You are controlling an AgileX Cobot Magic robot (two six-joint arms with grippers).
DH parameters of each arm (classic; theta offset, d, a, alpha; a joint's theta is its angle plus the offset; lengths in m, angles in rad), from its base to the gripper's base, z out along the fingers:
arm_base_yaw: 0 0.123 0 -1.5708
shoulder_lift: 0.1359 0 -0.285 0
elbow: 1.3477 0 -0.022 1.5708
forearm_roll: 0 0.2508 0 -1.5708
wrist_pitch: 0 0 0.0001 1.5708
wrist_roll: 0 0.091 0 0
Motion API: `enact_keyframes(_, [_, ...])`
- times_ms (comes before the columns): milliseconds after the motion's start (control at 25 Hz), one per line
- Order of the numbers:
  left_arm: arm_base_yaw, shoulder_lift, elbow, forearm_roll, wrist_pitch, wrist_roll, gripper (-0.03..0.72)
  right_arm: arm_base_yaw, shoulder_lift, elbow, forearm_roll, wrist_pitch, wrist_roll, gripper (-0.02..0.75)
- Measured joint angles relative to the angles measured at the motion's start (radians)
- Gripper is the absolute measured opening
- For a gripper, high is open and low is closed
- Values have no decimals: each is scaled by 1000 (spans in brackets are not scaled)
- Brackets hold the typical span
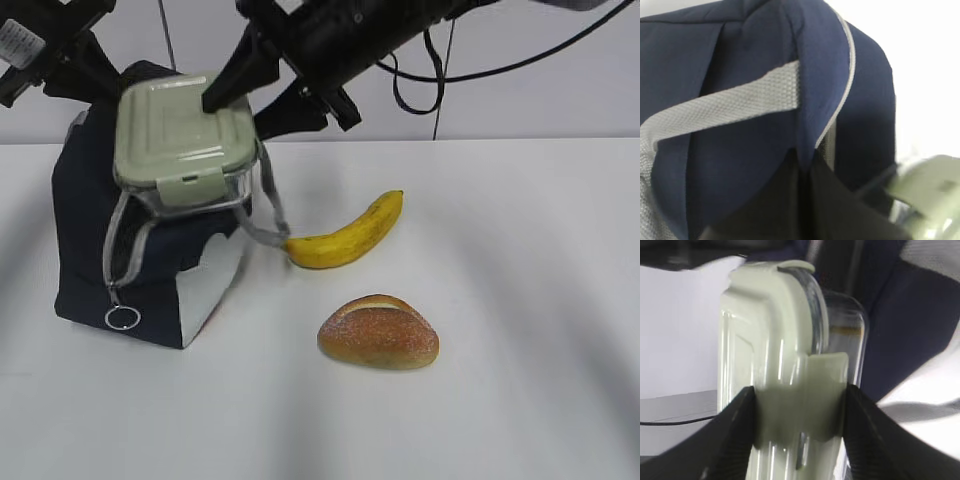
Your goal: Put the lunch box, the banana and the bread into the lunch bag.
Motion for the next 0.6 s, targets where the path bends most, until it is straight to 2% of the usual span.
enact_keyframes(240, [-1, 0, 0, -11, 0, 0, -3, 0, 20, 0, -186, -5, 122, 379])
enact_keyframes(360, [-1, 0, 0, -13, 0, 0, -3, 9, 20, 0, -221, -43, 162, 379])
enact_keyframes(600, [-3, 0, 0, -13, 0, 0, -3, 89, 28, 0, -297, -191, 219, 379])
